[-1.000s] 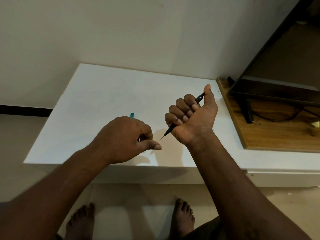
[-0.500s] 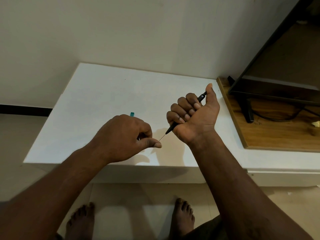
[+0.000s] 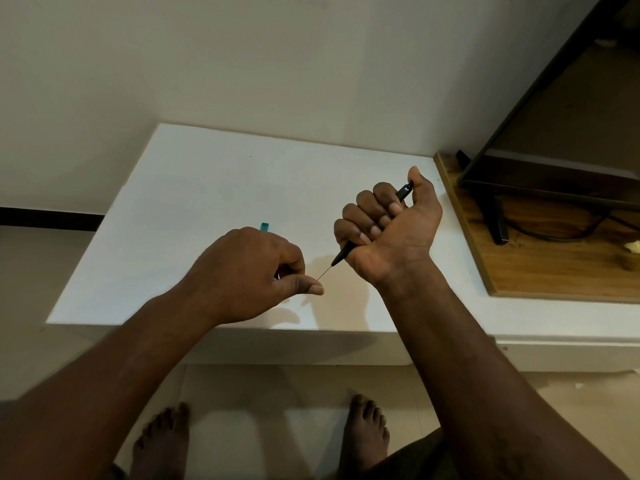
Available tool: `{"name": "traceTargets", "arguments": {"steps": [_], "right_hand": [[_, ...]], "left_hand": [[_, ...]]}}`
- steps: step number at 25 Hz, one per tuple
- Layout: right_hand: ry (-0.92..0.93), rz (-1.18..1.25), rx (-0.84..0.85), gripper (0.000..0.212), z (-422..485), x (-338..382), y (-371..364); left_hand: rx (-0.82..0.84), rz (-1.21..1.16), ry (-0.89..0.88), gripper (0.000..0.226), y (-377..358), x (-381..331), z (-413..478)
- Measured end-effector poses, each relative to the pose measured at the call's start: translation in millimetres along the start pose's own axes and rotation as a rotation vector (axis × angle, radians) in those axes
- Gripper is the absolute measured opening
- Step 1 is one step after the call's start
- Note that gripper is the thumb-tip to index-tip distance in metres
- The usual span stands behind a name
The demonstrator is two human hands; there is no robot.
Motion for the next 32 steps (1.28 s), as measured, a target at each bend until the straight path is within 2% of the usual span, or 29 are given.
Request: {"name": "traceTargets", "arguments": {"steps": [20, 25, 32], "right_hand": [[0.001, 0.006, 0.0, 0.06, 0.0, -0.2, -0.1], [0.016, -0.003, 0.007, 0.055, 1.0, 1.3, 0.1], [-0.003, 0.005, -0.001, 0.062, 0.1, -0.4, -0.4]], "left_hand": [[-0.014, -0.002, -0.013, 0.074, -0.3, 0.7, 0.1], [-0.025, -0.004, -0.017, 0.072, 0.6, 0.7, 0.1], [-0.021, -0.001, -0.022, 0.073, 0.6, -0.1, 0.2]]}}
Point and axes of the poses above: each hand's wrist, its own z-axis towards the middle knuckle, its own y-axis out of the back of the hand, x = y × z, the point moved 7 cm from there along z, towards the middle knuckle, and after that the axes turned 2 degrees about x, right-handed, at the moved point
